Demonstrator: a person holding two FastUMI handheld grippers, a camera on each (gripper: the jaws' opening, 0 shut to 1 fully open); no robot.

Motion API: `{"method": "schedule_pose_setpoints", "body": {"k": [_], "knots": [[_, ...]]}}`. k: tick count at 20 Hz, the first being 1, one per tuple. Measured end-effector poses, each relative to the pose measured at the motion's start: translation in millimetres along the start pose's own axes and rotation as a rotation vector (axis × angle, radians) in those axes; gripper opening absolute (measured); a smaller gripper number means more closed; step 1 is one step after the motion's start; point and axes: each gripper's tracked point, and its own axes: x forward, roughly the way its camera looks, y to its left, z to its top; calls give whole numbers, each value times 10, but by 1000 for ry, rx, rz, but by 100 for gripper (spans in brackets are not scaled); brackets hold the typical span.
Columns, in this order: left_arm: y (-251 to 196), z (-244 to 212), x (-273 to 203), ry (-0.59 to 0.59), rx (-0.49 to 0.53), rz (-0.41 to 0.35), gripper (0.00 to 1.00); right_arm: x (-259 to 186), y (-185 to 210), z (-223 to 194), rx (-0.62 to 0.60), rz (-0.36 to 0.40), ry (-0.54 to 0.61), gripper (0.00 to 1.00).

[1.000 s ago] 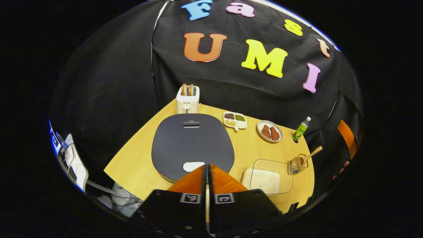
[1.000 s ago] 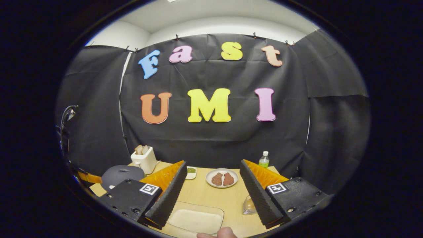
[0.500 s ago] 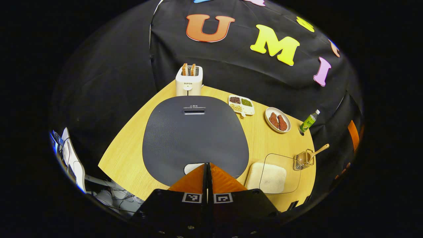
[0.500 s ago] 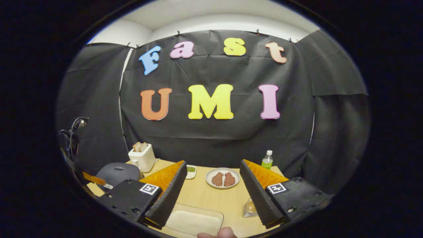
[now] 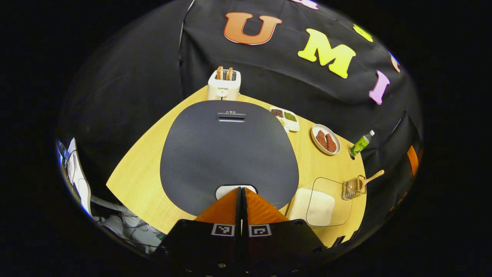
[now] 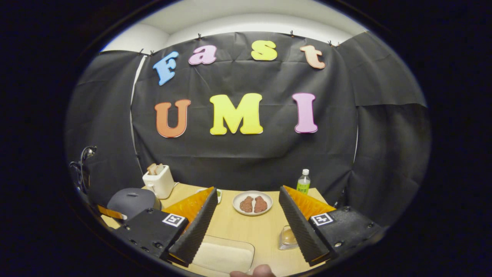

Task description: Close the left gripper, press the button to open the rice cooker; take a wooden spoon from the chopstick holder with the right hand, scoop a spoonful of rice and pour it into the rice cooker, then put the wooden spoon back into the chopstick holder.

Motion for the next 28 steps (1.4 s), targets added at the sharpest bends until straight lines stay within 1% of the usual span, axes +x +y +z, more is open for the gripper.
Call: {"method": "schedule_pose_setpoints", "body": {"k": [1, 3, 6, 11, 16, 18, 19, 20, 22, 24, 26, 28], "knots": [[-6, -4, 58, 13, 9, 8, 0, -38, 11, -7, 7, 5, 6, 100], [-25, 44, 30, -5, 30, 14, 0, -149, -21, 80, 26, -1, -11, 100], [-62, 175, -90, -71, 55, -1, 0, -326, -154, 187, 28, -41, -44, 100], [-140, 790, -496, -270, 59, -22, 0, -623, -415, 373, 12, -108, -96, 100], [-229, 1418, -871, -460, 84, -29, 1, -795, -591, 513, 13, -142, -120, 100], [-405, 1544, -1053, -512, 103, -89, 2, -830, -649, 534, -7, -154, -117, 100], [-467, 1600, -1135, -539, 108, -96, 26, -848, -692, 543, -12, -158, -120, 100], [-480, 1636, -1209, -567, 117, -86, 50, -858, -734, 545, -13, -164, -117, 100], [-550, 1622, -1232, -599, 136, -84, 98, -870, -817, 512, -8, -170, -104, 100], [-624, 1584, -1286, -624, 155, -75, 95, -862, -896, 479, -2, -175, -96, 100], [-732, 1586, -1349, -658, 193, -76, 95, -830, -980, 386, 11, -185, -79, 100], [-798, 1611, -1472, -695, 203, -81, 95, -764, -1061, 255, 25, -190, -46, 100]]}}
